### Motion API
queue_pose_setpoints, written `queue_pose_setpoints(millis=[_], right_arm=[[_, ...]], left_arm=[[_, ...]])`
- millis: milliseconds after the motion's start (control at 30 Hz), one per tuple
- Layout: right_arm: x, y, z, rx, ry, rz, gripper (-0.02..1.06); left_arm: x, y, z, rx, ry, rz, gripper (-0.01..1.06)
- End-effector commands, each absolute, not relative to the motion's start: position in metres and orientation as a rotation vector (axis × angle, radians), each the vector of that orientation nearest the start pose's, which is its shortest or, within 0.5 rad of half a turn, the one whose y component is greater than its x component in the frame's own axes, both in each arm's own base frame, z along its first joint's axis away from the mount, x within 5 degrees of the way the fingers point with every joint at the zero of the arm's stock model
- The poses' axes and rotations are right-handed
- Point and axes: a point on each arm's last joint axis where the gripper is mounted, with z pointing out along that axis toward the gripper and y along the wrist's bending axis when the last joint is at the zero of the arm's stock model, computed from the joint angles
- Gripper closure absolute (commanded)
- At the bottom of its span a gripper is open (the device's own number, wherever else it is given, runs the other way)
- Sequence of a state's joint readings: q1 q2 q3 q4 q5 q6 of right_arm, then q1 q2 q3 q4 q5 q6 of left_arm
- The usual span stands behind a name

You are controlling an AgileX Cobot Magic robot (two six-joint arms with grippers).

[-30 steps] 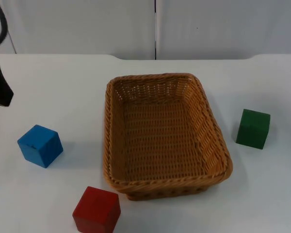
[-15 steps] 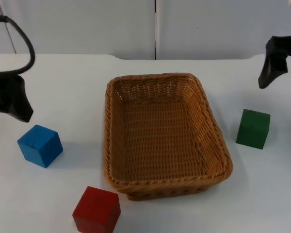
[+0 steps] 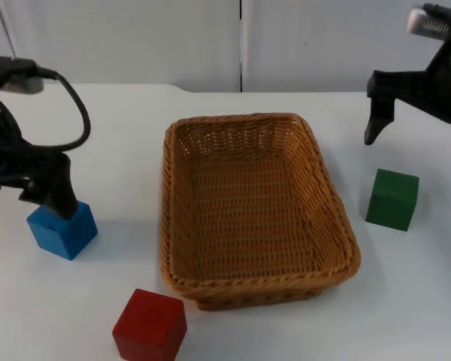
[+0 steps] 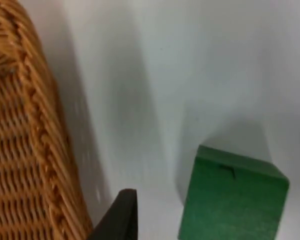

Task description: Pick up one cube with each hand and place exactly two cubes into the same basket, leaving the remaining cube outside.

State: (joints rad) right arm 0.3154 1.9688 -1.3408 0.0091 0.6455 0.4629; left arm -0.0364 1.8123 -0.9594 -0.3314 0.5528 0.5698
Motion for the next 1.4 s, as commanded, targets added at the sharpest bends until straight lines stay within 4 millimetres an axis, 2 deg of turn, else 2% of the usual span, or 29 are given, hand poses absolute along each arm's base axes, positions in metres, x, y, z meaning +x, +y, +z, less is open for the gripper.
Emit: queue_pose_setpoints(millis=[0, 433, 600, 800, 967, 1000, 1100, 1133, 1167, 1267, 1300, 1367], right_arm=[[0.389, 0.128, 0.172, 0.238, 2.749, 0.216, 0.0], [0.396, 0.136, 0.12, 0.385, 2.803, 0.202, 0.0], [0.398, 0.137, 0.106, 0.408, 2.811, 0.201, 0.0], [0.397, 0.137, 0.092, 0.434, 2.837, 0.191, 0.0], [0.397, 0.137, 0.089, 0.436, 2.842, 0.188, 0.02], [0.397, 0.137, 0.089, 0.436, 2.844, 0.187, 0.05], [0.396, 0.137, 0.088, 0.443, 2.851, 0.185, 0.23], [0.396, 0.137, 0.088, 0.443, 2.851, 0.185, 0.23], [0.396, 0.137, 0.088, 0.465, 2.852, 0.184, 0.28], [0.396, 0.137, 0.088, 0.465, 2.854, 0.183, 0.49], [0.396, 0.137, 0.088, 0.465, 2.854, 0.183, 0.49], [0.396, 0.137, 0.089, 0.464, 2.85, 0.185, 0.64]], left_arm=[[0.328, -0.032, 0.139, 0.527, 2.776, -0.196, 0.0], [0.351, -0.036, 0.096, 0.541, 2.818, -0.198, 0.0], [0.353, -0.037, 0.082, 0.556, 2.86, -0.213, 0.0], [0.353, -0.037, 0.075, 0.574, 2.87, -0.212, 0.0], [0.353, -0.037, 0.075, 0.571, 2.865, -0.209, 0.0], [0.353, -0.037, 0.075, 0.571, 2.865, -0.209, 0.0], [0.353, -0.037, 0.075, 0.571, 2.865, -0.209, 0.0], [0.353, -0.037, 0.075, 0.571, 2.865, -0.209, 0.0], [0.353, -0.037, 0.075, 0.571, 2.867, -0.21, 0.0], [0.353, -0.037, 0.075, 0.574, 2.874, -0.217, 0.02], [0.353, -0.037, 0.075, 0.574, 2.874, -0.217, 0.02], [0.353, -0.037, 0.075, 0.574, 2.874, -0.217, 0.09]])
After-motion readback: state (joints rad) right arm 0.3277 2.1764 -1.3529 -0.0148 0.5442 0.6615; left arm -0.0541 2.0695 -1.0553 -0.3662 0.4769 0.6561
